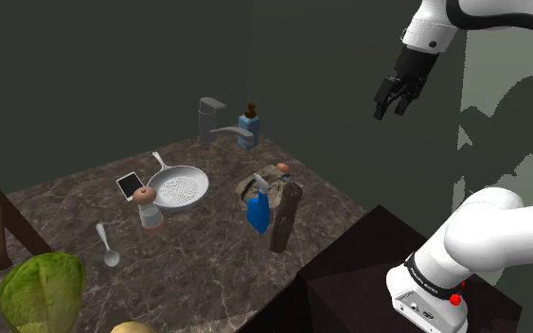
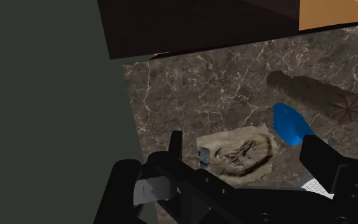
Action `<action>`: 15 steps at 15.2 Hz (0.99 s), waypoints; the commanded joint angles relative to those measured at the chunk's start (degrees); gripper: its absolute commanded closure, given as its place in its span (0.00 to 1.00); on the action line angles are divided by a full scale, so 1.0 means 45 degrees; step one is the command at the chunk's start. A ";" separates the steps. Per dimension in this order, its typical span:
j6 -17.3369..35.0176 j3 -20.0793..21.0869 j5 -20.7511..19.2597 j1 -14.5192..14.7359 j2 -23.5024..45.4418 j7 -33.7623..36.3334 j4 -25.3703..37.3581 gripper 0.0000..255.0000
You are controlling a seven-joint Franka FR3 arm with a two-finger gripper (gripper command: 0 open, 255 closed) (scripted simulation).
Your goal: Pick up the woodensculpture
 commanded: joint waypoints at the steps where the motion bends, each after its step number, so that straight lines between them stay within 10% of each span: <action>1: 0.0000 0.0000 0.0000 0.0000 0.0000 0.0000 0.0000 0.00; 15: 0.4481 0.3240 0.1839 0.1241 0.1601 0.3016 -0.2681 0.00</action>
